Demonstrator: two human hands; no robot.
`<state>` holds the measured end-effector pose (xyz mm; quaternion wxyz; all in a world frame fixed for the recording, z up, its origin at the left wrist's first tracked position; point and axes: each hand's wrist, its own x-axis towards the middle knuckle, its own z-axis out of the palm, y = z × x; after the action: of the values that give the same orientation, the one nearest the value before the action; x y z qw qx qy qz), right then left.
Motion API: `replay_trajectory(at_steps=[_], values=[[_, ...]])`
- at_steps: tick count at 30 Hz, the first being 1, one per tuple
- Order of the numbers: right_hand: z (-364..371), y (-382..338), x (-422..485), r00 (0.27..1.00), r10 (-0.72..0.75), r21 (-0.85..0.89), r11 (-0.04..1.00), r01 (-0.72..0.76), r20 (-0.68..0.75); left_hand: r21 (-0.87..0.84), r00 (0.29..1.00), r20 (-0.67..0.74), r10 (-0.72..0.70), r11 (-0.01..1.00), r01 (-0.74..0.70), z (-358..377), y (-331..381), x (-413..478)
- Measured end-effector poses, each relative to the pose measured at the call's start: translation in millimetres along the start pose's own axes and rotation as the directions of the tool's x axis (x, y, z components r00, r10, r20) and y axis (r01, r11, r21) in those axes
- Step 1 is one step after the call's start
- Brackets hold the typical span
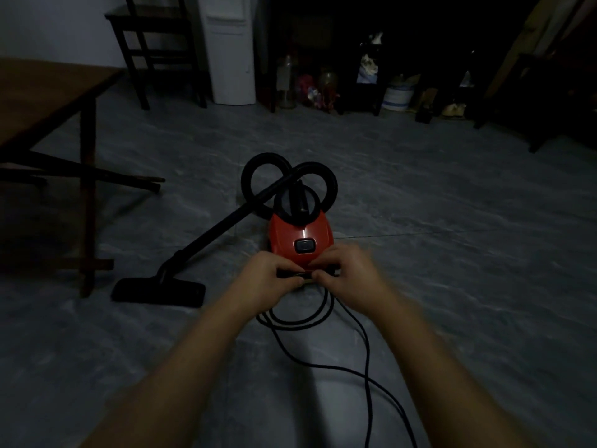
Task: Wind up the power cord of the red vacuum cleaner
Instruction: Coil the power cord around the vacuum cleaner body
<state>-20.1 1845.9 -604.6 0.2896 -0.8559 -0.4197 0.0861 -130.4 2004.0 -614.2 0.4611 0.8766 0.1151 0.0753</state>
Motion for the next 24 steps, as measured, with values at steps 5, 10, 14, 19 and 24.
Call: replay_trajectory(at_steps=[5,10,14,19,24], values=[[3.8,-8.9,-1.9,0.995,-0.015,0.095,0.995,0.006,0.097,-0.080,0.999,-0.041,-0.001,0.997,-0.002,1.1,5.9,-0.1],[-2.0,-2.8,-3.8,0.997,0.082,0.226,0.971,-0.083,0.013,-0.207,0.983,-0.167,-0.074,0.978,0.039,-3.8,6.1,2.6],[-13.9,12.1,-2.8,0.966,0.206,0.368,0.920,-0.136,-0.158,-0.273,0.976,-0.174,-0.134,0.959,0.083,-12.3,1.6,0.6],[-21.0,9.6,-3.2,0.929,0.308,0.550,0.821,-0.151,-0.204,-0.371,0.979,-0.141,-0.149,0.925,0.087,-8.7,3.5,-0.8],[-18.1,16.1,-2.8,0.931,0.335,0.535,0.818,-0.211,-0.145,-0.467,0.951,-0.261,-0.164,0.884,0.025,-7.0,12.0,2.2]])
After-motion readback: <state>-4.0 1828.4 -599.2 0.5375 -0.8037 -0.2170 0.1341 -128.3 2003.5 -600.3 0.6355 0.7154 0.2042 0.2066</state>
